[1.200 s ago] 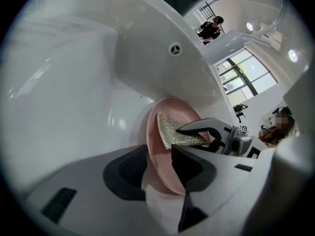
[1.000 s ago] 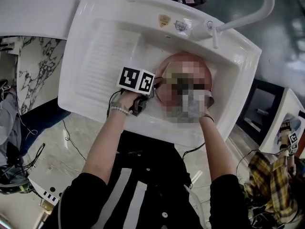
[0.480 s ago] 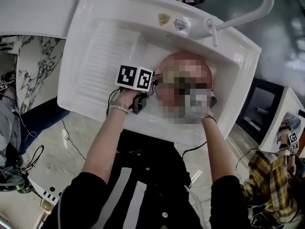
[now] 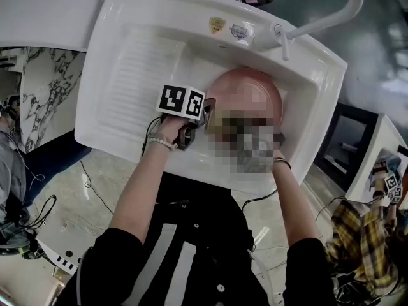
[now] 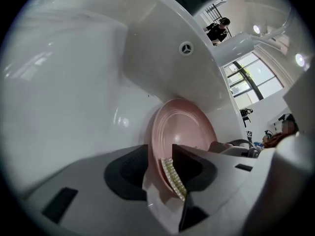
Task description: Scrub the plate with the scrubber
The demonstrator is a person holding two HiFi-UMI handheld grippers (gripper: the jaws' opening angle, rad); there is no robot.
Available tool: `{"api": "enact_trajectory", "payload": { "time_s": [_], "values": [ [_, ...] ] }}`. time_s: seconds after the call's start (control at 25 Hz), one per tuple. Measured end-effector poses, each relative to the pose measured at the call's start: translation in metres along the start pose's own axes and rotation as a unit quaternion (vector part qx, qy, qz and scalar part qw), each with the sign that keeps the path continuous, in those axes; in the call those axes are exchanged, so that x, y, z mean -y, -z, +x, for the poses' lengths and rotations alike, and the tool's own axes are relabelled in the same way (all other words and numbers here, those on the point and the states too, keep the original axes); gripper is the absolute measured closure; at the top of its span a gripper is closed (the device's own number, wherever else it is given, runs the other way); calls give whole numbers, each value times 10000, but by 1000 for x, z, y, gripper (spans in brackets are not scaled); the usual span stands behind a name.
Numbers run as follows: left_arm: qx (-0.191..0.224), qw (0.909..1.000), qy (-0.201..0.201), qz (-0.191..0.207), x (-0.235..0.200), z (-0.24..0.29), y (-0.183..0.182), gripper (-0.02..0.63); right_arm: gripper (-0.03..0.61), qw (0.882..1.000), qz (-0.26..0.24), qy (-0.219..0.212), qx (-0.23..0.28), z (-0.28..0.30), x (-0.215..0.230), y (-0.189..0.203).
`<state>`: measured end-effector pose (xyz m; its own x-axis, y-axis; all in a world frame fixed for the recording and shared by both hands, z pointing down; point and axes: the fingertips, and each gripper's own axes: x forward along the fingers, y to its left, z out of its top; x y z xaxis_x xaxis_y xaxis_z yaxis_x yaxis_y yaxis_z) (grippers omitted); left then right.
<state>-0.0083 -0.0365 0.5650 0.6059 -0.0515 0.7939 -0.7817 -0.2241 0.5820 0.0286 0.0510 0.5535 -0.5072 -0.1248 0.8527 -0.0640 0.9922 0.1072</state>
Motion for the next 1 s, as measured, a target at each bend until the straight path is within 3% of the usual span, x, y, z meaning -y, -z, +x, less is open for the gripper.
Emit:
{"api": "enact_trajectory", "payload": {
  "time_s": [0.36, 0.52, 0.6, 0.76, 1.0],
  "values": [
    [-18, 9996, -279, 56, -7, 6, 0, 463, 505, 9913, 594, -1169, 123, -18, -29, -5],
    [3, 9988, -477, 123, -10, 8, -1, 466, 505, 9859, 754, -1492, 93, -28, -38, -2],
    [0, 9984, -549, 145, -11, 9, -1, 501, 505, 9837, 853, -1582, 103, -33, -39, -2],
    [143, 9978, -644, 76, -11, 10, -5, 583, 505, 9867, 837, -1386, 152, -41, -33, 0],
    [206, 9975, -673, 102, -11, 8, -7, 588, 505, 9905, 1201, -552, 392, -48, 4, 3]
  ]
}}
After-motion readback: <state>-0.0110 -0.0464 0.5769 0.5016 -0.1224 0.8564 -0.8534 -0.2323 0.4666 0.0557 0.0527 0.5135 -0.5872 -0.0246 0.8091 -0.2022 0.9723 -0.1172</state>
